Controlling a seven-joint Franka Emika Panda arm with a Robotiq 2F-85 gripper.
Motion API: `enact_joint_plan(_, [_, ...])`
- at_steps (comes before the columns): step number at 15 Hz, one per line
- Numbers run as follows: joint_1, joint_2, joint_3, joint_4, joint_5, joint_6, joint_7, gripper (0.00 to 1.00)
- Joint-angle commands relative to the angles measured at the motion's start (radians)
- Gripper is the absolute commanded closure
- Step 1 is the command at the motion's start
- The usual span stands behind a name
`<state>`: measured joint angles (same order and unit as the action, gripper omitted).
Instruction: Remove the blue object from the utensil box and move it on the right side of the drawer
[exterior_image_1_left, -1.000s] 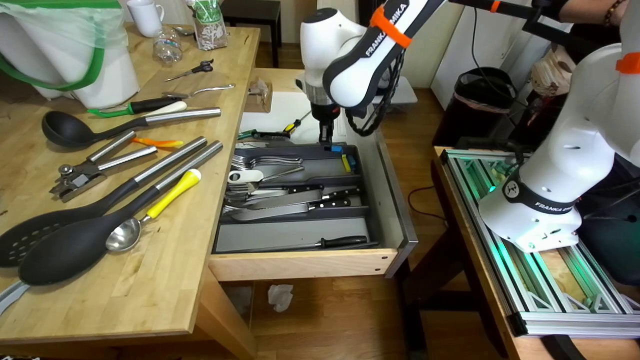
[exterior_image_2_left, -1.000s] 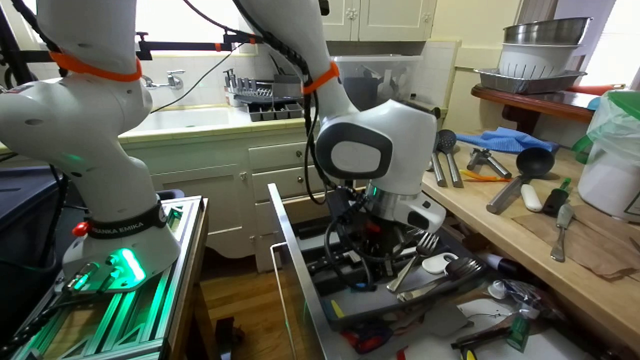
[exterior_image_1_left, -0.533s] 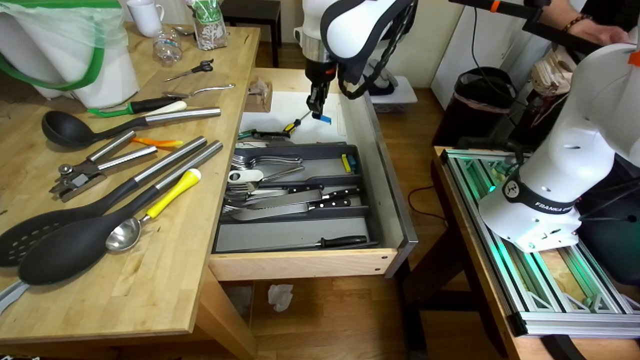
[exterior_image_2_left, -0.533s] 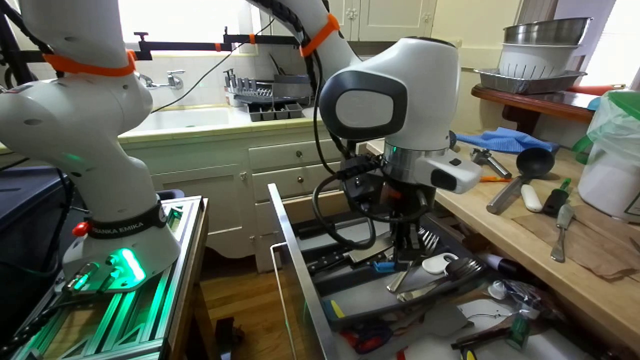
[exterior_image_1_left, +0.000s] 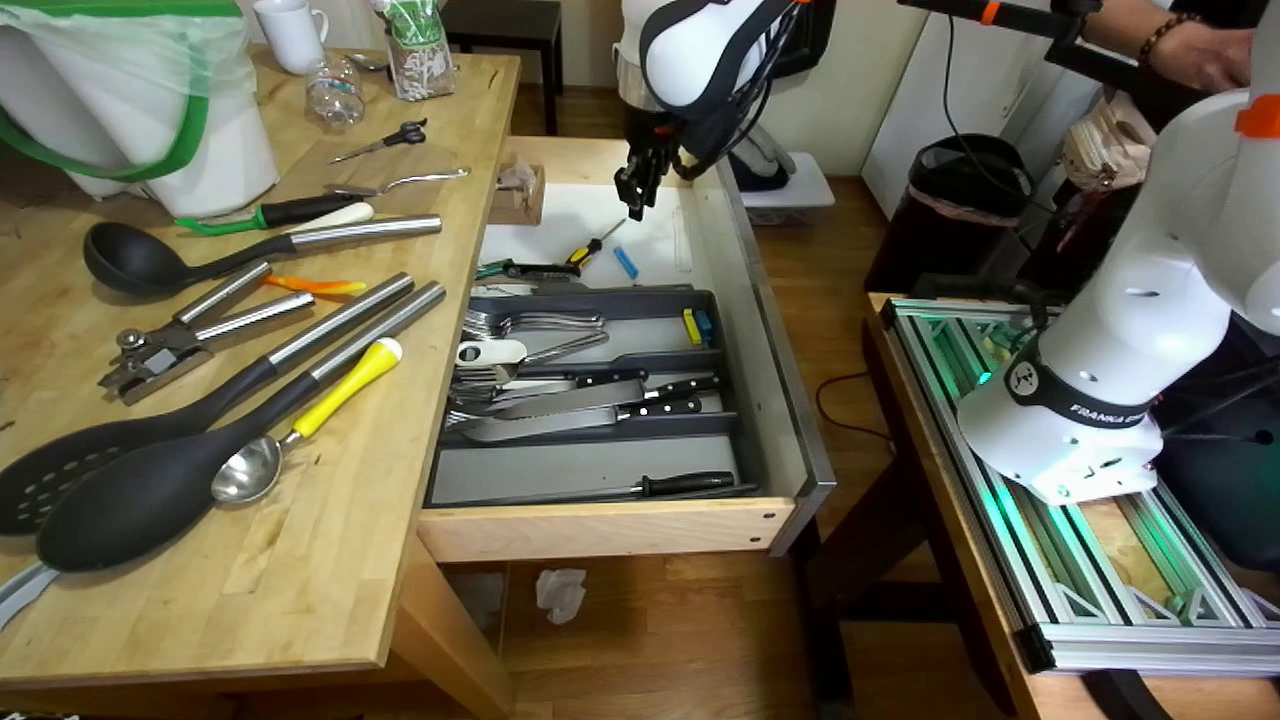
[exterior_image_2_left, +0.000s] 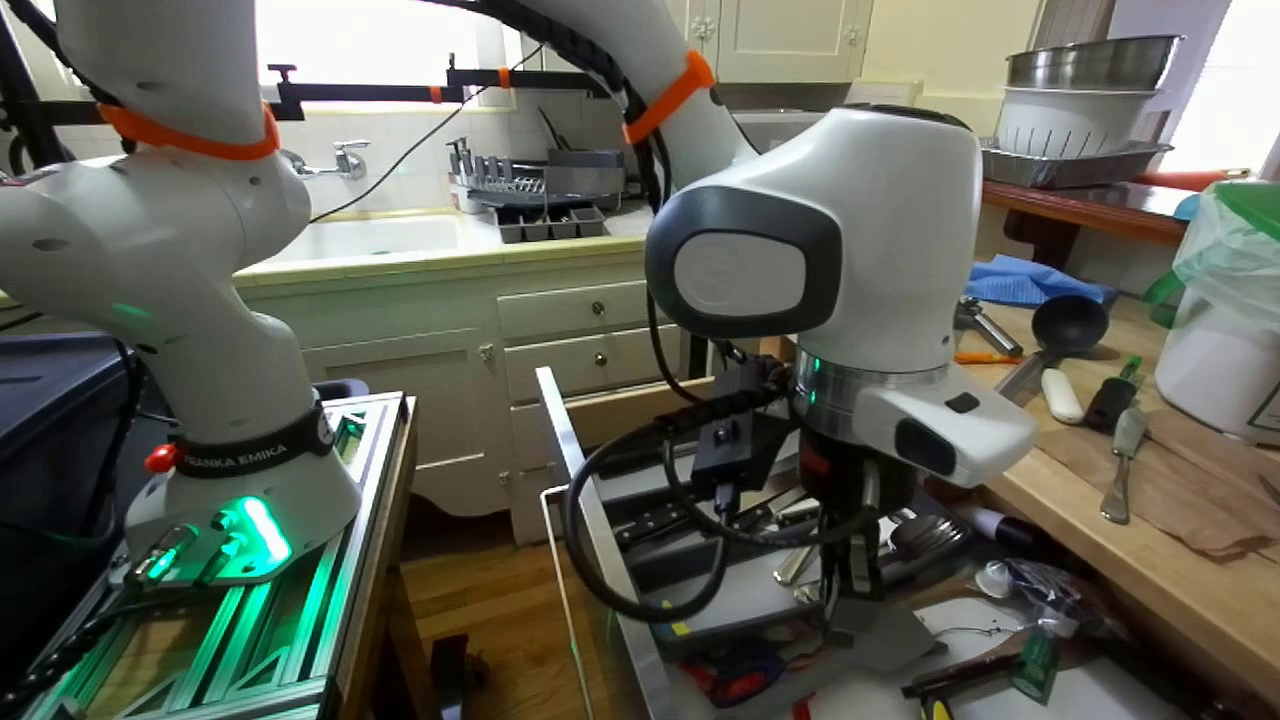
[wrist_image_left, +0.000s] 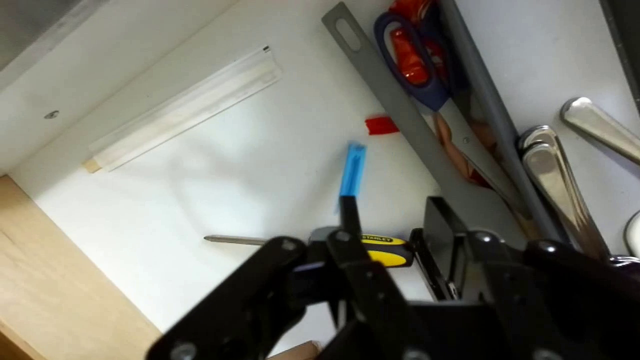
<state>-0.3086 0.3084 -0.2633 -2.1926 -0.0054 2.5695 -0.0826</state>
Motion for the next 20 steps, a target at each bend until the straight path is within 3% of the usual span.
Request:
enact_joint_plan(1, [0.014, -0.018, 0.005, -0.004, -0.002, -0.043, 0.024, 0.27])
enact_joint_plan(5, [0.036, -0.082, 0.028, -0.024, -0.007, -0.213, 0.002, 0.01])
enact_joint_plan(10, [0.075, -0.170, 0.055, -0.048, -0.021, -0.359, -0.002, 0.00])
enact_joint_plan(13, [0.095, -0.211, 0.072, -0.068, -0.021, -0.321, -0.010, 0.00])
enact_joint_plan(20, [0.128, -0.371, 0.111, -0.174, -0.012, -0.160, -0.259, 0.00])
